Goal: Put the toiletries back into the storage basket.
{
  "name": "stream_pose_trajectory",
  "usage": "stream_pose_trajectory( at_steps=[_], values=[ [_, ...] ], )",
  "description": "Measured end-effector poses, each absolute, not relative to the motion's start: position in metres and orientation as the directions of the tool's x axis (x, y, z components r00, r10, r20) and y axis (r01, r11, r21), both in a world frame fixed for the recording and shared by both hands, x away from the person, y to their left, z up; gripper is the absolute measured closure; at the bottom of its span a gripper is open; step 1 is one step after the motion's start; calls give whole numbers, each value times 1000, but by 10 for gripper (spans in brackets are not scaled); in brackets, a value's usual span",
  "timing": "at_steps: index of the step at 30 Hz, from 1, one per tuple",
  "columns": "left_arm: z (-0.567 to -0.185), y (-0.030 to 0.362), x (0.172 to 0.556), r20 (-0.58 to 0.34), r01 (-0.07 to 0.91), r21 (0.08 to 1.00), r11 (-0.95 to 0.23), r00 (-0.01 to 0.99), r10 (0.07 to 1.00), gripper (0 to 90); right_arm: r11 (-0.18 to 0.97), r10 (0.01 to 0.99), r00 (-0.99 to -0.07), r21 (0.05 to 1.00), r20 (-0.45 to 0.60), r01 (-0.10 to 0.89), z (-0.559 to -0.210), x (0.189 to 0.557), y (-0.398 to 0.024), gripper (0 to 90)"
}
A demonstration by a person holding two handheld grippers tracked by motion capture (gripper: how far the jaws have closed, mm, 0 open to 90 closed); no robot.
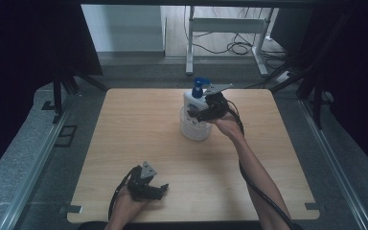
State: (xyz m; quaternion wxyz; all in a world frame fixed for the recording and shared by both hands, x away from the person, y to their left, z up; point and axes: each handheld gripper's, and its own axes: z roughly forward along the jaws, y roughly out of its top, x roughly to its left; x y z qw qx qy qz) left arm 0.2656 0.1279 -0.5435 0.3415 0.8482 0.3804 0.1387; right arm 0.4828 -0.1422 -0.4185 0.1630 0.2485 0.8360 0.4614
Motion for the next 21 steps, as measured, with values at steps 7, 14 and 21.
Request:
stream_pose_trajectory(
  at_steps=[7,14,21],
  values=[
    [-543,128,265,-27,554,683,-476,670,742,116,452,567,-821,855,-56,254,-411,479,-147,135],
    [-543,128,266,-23,552,681,-481,673,739,116,453,572,-818,856,-65,249,-406,476,-152,130],
    [-543,128,265,-27,553,684,-475,670,742,116,467,570,-818,850,-80,242,-403,469,-156,121]
  ],
)
